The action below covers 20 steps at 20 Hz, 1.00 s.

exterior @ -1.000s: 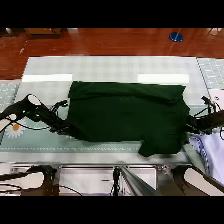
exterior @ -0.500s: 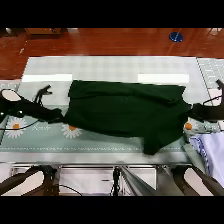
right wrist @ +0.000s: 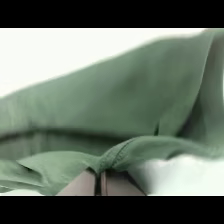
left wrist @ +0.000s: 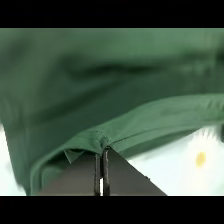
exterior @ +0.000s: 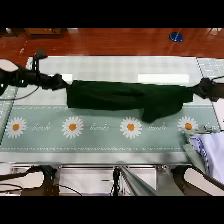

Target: Fold the shirts.

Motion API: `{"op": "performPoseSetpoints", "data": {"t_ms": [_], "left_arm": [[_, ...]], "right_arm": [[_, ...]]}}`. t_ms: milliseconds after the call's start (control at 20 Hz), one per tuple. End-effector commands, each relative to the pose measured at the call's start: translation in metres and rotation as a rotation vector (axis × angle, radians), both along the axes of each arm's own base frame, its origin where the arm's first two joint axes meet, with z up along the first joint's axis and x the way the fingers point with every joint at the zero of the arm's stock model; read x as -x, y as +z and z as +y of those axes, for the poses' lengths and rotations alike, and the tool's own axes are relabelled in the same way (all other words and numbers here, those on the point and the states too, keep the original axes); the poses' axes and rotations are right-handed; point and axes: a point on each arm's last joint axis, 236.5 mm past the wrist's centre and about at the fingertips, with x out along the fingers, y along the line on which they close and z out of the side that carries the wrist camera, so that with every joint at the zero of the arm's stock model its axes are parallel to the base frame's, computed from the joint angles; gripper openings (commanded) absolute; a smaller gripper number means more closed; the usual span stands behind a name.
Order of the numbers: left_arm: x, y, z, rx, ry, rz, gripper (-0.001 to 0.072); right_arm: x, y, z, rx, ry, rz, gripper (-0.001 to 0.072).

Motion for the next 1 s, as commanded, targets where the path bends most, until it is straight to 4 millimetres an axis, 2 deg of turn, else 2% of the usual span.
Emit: {"op": "performPoseSetpoints", "data": {"t_ms": [0,150,300,500,600,750,950], "left_arm": [[-0.046,0.004,-0.005,0.069,0.043,-0.022,0.0018],[-0.075,-0.002,-0.015,0.162,0.08,-0.015,0.0018],[-0.097,-0.008,-0.021,0.183,0.08,-0.027,0.0018],[-0.116,-0.022,-0.018,0.18,0.093,-0.032,0.0018],[-0.126,-0.026,-0.011,0.168,0.132,-0.055,0.0018],[-0.139,-0.032,-0.004,0.153,0.181,-0.081,0.0018],[-0.134,-0.066,-0.008,0.164,0.192,0.006,0.0018]], "right_arm": [[-0.039,-0.002,-0.024,-0.002,-0.066,-0.032,0.0018],[-0.053,-0.024,-0.031,-0.012,-0.08,-0.002,0.0018],[-0.069,-0.046,-0.023,0.009,-0.078,0.003,0.0018],[-0.099,-0.066,-0.023,0.057,-0.148,-0.035,0.0018],[-0.107,-0.075,-0.029,0.053,-0.205,-0.031,0.0018],[-0.104,-0.098,-0.043,0.071,-0.274,0.032,0.0018],[-0.091,-0.124,-0.051,0.122,-0.275,0.115,0.0019]]}}
